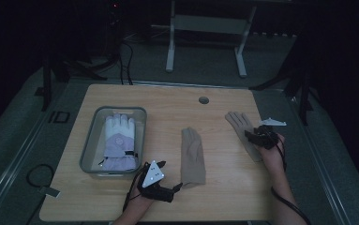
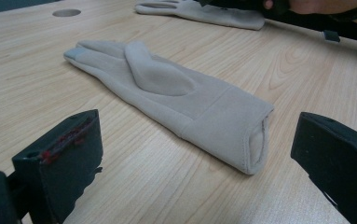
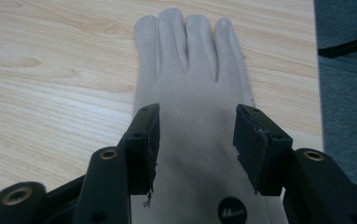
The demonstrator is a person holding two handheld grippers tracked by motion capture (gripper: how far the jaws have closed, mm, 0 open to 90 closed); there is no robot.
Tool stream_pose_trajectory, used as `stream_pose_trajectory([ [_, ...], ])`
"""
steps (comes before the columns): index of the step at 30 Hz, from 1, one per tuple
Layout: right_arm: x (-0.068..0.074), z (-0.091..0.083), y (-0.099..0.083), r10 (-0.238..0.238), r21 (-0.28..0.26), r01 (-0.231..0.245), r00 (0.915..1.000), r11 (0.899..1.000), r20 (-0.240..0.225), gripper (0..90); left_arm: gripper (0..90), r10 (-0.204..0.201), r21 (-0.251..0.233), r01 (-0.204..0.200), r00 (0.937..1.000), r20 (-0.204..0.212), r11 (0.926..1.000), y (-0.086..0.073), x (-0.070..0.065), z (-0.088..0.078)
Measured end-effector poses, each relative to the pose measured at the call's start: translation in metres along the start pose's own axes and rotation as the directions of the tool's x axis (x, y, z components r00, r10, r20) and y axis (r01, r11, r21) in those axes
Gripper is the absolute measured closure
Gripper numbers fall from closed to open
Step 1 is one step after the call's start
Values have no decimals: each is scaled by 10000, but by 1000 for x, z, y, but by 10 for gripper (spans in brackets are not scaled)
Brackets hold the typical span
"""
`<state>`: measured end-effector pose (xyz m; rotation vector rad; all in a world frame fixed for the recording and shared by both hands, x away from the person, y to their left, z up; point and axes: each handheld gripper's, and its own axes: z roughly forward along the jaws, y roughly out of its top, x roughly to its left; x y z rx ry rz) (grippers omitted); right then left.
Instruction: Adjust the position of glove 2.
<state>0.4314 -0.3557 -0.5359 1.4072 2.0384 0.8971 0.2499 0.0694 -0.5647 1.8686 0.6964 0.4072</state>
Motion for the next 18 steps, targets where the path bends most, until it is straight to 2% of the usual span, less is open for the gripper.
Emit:
stream_pose_trajectory([
  [5,-1,11,-2,-95,120,96,9999,9999,-56,480,22,-19,42,19,10000,8,10000,0,0,0],
  [7,-1,16,-5,-8,273,14,9997,9996,-238,482,22,-2,73,2,10000,7,10000,0,0,0],
  [9,-2,18,-6,197,220,-188,9988,9996,-449,486,22,-13,65,13,10000,9,10000,0,0,0],
  [10,-2,18,-7,150,181,-142,9989,9997,-450,489,22,-32,57,32,10000,2,10000,0,0,0],
  [14,-1,17,-9,133,115,-128,9990,9999,-430,562,22,-58,62,58,10000,8,10000,0,0,1],
  [18,2,15,-9,183,249,-176,9994,9995,-280,737,22,24,124,-24,10000,-7,9999,0,0,1],
])
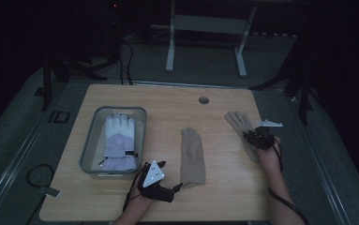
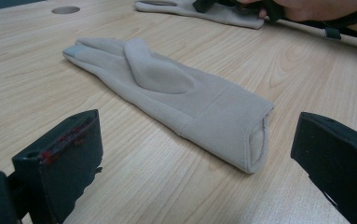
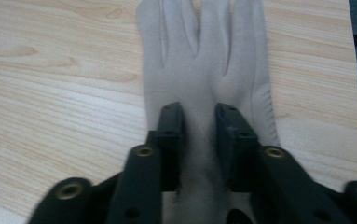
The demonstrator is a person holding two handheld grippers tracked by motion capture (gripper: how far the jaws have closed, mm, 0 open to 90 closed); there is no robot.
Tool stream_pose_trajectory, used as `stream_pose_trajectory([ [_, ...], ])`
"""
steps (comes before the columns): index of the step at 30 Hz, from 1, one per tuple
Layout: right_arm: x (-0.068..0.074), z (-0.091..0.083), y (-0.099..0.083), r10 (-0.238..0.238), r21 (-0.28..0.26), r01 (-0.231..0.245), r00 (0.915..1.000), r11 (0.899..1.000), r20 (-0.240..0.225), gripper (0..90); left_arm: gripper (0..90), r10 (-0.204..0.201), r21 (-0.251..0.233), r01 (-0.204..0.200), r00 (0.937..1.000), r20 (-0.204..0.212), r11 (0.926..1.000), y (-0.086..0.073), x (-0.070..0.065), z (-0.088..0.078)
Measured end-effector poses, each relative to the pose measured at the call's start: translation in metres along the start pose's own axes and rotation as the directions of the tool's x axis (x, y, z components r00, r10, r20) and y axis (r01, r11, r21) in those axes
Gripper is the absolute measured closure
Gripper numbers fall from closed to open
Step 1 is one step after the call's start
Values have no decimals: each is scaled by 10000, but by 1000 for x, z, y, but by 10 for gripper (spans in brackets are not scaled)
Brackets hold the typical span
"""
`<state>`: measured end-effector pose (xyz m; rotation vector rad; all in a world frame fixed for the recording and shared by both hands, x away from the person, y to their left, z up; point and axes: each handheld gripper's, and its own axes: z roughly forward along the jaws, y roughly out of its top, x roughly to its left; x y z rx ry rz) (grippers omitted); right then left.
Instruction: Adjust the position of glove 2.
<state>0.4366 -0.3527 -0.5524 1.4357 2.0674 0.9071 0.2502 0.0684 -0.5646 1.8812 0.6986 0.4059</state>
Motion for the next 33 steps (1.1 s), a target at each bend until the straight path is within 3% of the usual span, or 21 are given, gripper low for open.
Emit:
stream_pose_trajectory([
  [2,3,-1,-1,96,2,-96,9998,10000,148,775,22,9,3,-9,10000,-3,10000,0,0,0],
  [4,7,-4,-1,509,-61,-507,9980,9987,370,790,22,-53,-2,53,10000,-17,10000,0,0,0],
  [6,13,-7,-2,745,-170,-734,9943,9972,757,797,22,-75,1,75,10000,-9,10000,0,1,0],
  [9,21,-17,-3,1301,-459,-1262,9869,9909,949,797,22,-47,13,47,10000,17,10000,0,0,0],
  [11,28,-27,-2,1700,-660,-1642,9808,9842,958,797,22,-46,15,46,10000,15,10000,0,0,0],
  [17,50,-59,-1,2105,-1432,-1942,9715,9705,1087,797,22,-77,-3,77,10000,-26,10000,0,0,0],
  [20,59,-70,-3,2317,-1399,-2139,9645,9668,1270,797,22,-74,3,74,10000,-51,10000,0,0,0],
  [23,68,-80,-11,2712,-1445,-2514,9524,9570,1389,796,22,-73,-13,73,10000,-40,10000,0,0,0],
  [25,74,-84,-18,2843,-1462,-2650,9497,9531,1316,795,22,-70,-38,70,10000,19,10000,0,0,0],
  [27,78,-86,-27,3177,-1439,-3010,9416,9427,1116,794,22,-52,-79,52,10000,11,10000,0,0,-1],
  [29,86,-84,-35,3012,-1239,-2849,9429,9505,1424,793,22,-58,-62,58,10000,4,10000,0,0,0],
  [33,96,-76,-47,3021,-903,-2907,9393,9525,1627,791,21,28,-33,-28,10000,-2,10000,0,0,0],
])
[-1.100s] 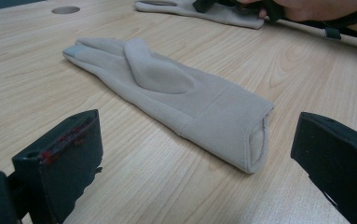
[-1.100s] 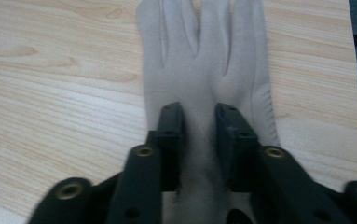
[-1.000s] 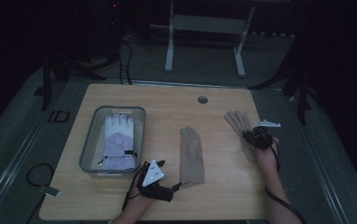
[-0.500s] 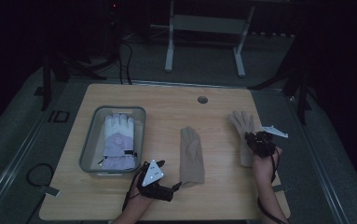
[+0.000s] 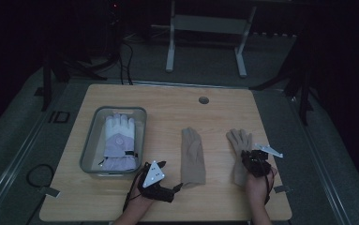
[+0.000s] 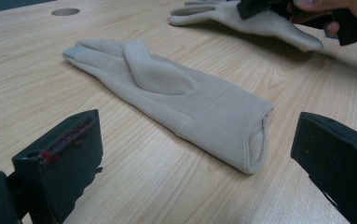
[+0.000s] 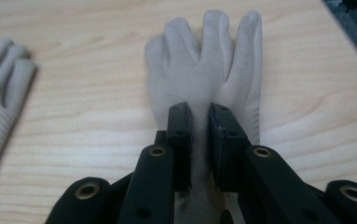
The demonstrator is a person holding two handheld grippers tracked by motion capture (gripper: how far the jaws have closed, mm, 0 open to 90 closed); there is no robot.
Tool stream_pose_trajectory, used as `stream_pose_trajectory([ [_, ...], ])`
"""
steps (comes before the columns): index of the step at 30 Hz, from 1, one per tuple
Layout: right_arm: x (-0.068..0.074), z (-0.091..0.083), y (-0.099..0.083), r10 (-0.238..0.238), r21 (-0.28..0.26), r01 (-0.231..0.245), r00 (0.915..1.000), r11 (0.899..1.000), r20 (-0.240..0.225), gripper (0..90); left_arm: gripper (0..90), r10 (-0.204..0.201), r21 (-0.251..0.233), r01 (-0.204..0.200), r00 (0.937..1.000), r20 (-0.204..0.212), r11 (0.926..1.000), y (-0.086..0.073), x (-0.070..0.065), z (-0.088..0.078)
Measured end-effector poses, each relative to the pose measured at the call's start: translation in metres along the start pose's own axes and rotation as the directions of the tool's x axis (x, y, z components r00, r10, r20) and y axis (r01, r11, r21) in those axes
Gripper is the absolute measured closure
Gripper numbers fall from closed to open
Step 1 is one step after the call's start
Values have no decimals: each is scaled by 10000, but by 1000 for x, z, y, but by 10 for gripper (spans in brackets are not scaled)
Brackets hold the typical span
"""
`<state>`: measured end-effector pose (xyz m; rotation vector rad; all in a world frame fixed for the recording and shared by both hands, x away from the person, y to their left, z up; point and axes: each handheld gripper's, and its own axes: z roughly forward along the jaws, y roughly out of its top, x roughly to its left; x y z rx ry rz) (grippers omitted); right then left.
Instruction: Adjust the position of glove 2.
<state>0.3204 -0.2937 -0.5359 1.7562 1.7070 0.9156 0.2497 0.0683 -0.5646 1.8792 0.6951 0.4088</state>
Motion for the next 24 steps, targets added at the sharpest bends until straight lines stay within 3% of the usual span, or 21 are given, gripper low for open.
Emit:
stream_pose_trajectory([
  [6,1,13,-7,-213,309,210,9997,9993,98,735,22,10,25,-11,10000,22,10000,0,0,0],
  [10,0,16,-8,-319,512,332,9991,9981,-273,616,22,38,28,-38,10000,42,10000,0,0,0],
  [16,-5,9,6,-579,542,623,9952,9966,-785,554,22,59,30,-59,10000,4,10000,0,-1,0],
  [20,-12,3,20,-1192,414,1254,9845,9912,-1287,539,22,186,44,-187,9998,19,9998,0,-2,1],
  [24,-21,2,30,-1963,309,2051,9635,9782,-1823,539,22,119,31,-119,9999,22,9999,0,-1,0],
])
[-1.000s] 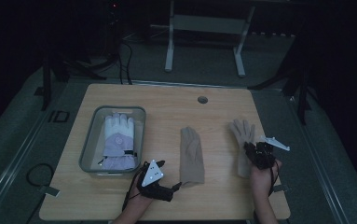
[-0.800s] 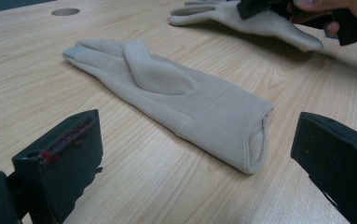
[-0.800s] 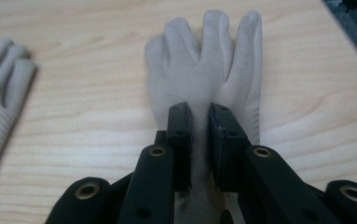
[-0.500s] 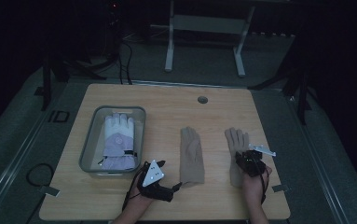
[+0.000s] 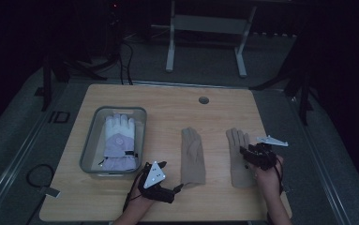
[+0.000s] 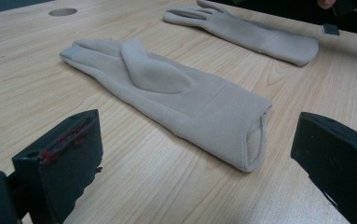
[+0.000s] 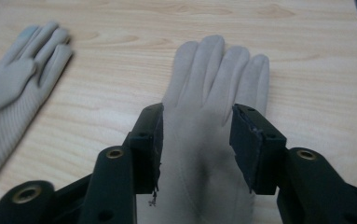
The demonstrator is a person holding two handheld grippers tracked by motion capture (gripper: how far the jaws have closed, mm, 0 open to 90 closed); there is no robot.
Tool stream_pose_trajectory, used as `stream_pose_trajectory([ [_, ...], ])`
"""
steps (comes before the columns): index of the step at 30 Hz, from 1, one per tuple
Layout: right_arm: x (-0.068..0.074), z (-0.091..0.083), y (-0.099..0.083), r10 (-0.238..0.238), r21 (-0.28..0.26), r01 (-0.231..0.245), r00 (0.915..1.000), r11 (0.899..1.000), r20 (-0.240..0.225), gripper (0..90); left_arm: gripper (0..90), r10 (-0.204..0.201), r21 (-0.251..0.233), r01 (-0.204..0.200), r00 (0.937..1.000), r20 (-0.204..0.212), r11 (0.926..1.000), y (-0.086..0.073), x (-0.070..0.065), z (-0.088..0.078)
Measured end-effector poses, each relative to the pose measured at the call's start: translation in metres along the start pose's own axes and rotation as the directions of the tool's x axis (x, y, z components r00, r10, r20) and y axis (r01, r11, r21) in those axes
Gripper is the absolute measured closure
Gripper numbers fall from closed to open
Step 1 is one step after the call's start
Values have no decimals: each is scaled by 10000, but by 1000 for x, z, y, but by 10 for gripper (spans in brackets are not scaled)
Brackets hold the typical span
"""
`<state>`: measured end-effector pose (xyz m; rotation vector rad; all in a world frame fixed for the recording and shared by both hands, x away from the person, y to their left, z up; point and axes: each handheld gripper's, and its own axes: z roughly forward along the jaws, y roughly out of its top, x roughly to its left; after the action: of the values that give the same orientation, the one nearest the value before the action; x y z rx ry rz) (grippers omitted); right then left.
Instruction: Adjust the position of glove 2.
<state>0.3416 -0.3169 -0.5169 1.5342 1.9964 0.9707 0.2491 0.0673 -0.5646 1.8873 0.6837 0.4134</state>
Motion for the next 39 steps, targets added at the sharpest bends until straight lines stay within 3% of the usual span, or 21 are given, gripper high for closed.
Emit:
stream_pose_trajectory([
  [5,-14,-1,2,-1013,156,1025,9928,9946,-634,552,22,-20,10,20,10000,22,10000,0,0,0],
  [9,-25,-2,-2,-1159,281,1202,9855,9923,-1237,561,22,-64,-7,64,10000,30,10000,0,1,0],
  [17,-25,4,-12,-1641,276,1707,9732,9849,-1608,564,22,-68,8,68,10000,19,10000,0,0,0],
  [22,-27,16,-18,-1631,327,1703,9736,9848,-1594,574,22,-70,0,70,10000,47,10000,0,1,0],
  [26,-30,21,-26,-1456,307,1539,9716,9876,-1865,571,22,-49,20,49,10000,54,10000,0,0,0],
  [30,-27,21,-28,-1586,157,1634,9731,9864,-1673,607,22,-28,17,28,10000,59,10000,0,0,0],
  [36,-24,20,-31,-1214,50,1236,9808,9923,-1523,809,22,-48,53,47,10000,55,10000,0,0,0],
  [39,-18,19,-29,-1065,137,1089,9872,9940,-1186,845,22,-59,29,59,10000,50,10000,0,0,0],
])
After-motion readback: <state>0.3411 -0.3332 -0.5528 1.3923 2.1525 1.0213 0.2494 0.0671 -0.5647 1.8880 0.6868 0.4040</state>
